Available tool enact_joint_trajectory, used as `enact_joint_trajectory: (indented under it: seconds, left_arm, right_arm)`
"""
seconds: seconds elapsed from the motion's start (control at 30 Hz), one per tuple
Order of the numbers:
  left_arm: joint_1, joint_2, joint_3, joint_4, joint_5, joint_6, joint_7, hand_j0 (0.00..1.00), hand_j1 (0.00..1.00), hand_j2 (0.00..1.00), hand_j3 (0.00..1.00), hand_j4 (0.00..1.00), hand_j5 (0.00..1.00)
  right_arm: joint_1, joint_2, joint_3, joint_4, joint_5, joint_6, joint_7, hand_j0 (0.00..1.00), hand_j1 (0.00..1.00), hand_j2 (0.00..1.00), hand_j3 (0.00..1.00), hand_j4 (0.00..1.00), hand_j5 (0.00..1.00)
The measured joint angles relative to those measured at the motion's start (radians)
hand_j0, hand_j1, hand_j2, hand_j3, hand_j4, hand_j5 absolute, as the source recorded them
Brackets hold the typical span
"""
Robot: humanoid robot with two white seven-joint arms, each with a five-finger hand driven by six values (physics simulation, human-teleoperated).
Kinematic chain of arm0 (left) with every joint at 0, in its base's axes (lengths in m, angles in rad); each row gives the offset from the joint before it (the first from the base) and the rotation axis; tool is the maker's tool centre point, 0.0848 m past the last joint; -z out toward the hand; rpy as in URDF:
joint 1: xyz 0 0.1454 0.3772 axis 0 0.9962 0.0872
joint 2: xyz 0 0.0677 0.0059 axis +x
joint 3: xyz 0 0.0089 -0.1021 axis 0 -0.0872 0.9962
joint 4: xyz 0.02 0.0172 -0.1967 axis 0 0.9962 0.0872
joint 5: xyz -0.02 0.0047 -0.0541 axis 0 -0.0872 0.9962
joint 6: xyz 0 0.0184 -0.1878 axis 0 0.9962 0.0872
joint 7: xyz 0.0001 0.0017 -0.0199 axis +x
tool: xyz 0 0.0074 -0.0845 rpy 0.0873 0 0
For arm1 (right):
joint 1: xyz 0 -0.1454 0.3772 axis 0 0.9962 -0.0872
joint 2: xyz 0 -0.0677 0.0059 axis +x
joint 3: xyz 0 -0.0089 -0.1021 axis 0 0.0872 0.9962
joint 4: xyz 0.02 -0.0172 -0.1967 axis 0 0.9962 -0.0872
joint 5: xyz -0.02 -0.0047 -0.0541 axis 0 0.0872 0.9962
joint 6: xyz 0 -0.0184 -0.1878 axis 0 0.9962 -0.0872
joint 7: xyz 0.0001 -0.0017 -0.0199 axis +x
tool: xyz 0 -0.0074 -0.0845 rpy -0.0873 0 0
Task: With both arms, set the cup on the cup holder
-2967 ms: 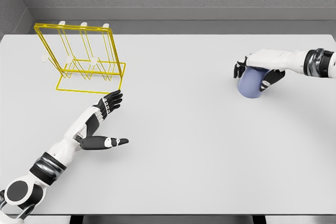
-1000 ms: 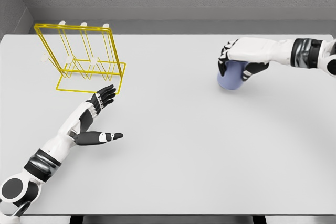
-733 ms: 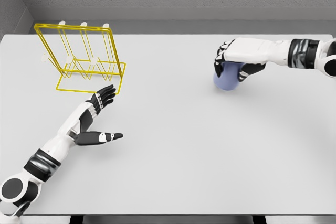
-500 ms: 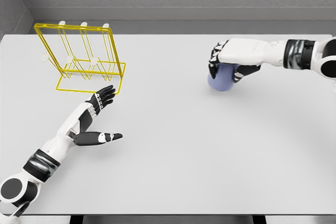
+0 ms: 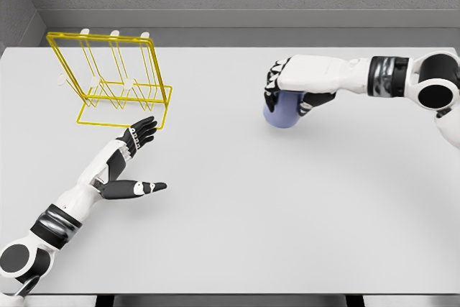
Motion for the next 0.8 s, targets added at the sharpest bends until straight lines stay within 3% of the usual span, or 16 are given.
enact_joint_trajectory:
  seconds: [0.8]
  left_arm:
    - [0.002, 0.001, 0.0, 0.0, 0.002, 0.001, 0.002, 1.0, 1.0, 1.0, 1.0, 1.0, 1.0]
  right_arm:
    - [0.005, 0.102, 0.005, -0.014, 0.006, 0.0, 0.0, 0.4, 0.4, 0.4, 0.4, 0.4, 0.4]
